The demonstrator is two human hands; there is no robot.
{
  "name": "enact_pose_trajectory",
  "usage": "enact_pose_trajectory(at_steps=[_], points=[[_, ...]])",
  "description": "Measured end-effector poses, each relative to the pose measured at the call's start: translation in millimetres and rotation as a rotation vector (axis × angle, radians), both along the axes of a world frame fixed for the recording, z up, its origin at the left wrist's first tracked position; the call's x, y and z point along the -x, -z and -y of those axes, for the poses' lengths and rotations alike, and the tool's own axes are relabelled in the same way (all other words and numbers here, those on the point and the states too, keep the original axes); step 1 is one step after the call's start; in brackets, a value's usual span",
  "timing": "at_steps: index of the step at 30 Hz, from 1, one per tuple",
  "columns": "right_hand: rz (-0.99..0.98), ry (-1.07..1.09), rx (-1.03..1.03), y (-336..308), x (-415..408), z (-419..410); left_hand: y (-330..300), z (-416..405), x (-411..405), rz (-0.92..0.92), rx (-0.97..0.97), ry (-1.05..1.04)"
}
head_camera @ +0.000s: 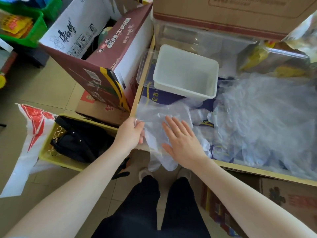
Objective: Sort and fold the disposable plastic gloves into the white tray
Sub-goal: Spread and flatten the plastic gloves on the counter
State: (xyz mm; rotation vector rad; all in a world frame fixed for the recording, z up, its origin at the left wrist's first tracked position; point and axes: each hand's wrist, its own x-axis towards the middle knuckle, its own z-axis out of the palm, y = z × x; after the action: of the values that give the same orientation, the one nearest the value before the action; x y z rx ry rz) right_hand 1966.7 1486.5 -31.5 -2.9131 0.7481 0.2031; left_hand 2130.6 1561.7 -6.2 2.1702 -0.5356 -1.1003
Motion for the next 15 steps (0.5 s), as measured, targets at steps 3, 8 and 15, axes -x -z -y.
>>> enact_pose_trajectory(at_steps=[3, 8, 15], points=[[-0.038, -0.029, 0.0, 6, 4, 1, -4, -4, 0, -0.33, 0.071, -0.19], [0.394, 0.124, -0.505, -11, 13, 21, -22, -9, -2, -0.537, 0.214, -0.059], [0.341, 0.327, -1.169, -60, 3, 87, -43, -4, -9, -0.155, 0.27, 0.479]])
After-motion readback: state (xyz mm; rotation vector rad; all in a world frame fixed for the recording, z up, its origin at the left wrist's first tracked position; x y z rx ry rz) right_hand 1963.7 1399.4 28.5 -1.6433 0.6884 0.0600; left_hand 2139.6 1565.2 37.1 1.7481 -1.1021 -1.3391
